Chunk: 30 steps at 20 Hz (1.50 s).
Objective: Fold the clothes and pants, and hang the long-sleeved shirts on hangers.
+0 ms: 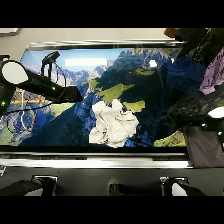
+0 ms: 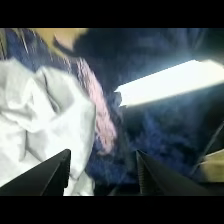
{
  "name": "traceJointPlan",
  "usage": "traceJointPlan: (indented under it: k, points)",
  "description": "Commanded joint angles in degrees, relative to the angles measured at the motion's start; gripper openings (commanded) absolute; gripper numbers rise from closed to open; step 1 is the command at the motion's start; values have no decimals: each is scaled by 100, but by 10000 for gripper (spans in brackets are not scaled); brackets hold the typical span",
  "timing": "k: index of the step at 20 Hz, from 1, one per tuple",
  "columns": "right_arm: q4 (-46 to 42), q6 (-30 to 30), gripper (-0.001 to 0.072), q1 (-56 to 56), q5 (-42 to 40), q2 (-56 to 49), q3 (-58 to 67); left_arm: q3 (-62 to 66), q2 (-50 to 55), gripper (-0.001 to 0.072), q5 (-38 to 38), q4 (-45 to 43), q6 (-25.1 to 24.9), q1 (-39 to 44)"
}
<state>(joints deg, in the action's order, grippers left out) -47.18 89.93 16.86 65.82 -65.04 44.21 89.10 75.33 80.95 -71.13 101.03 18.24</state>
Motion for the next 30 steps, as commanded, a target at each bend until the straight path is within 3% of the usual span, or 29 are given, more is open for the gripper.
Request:
traceJointPlan:
  k: [1, 7, 13, 14, 17, 19, 22, 26, 30]
  points:
    - [737, -275, 485, -579, -623, -452, -612, 2, 0, 580, -138, -44, 20, -7]
    - [1478, -81, 480, -1805, -1956, -1099, -608, 2, 0, 580, -140, -42, 129, -203]
    - [1884, -74, 473, -2269, -2621, -1351, -605, -15, 0, 580, -96, -42, 146, -704]
    - [1932, -76, 417, -2332, -2669, -1408, -605, -35, 2, 580, -98, -42, 142, -769]
    - [1980, -79, 142, -2389, -2739, -1460, -603, -223, 2, 580, -103, -42, 81, -986]
    - [1967, -103, 36, -2389, -2706, -1460, -562, -501, 2, 580, -164, -22, -15, -1141]
    - [1967, -101, 36, -2389, -2529, -1377, -560, -1185, 35, 579, -850, 452, -376, -1388]
    - [1921, -192, 36, -2389, -2227, -1126, -560, -1954, 632, 579, -2015, 1810, -1320, -1449]
    - [1919, -232, 36, -2389, -1856, -1021, -560, -1985, 1561, 579, -2509, 2643, -1768, -1185]
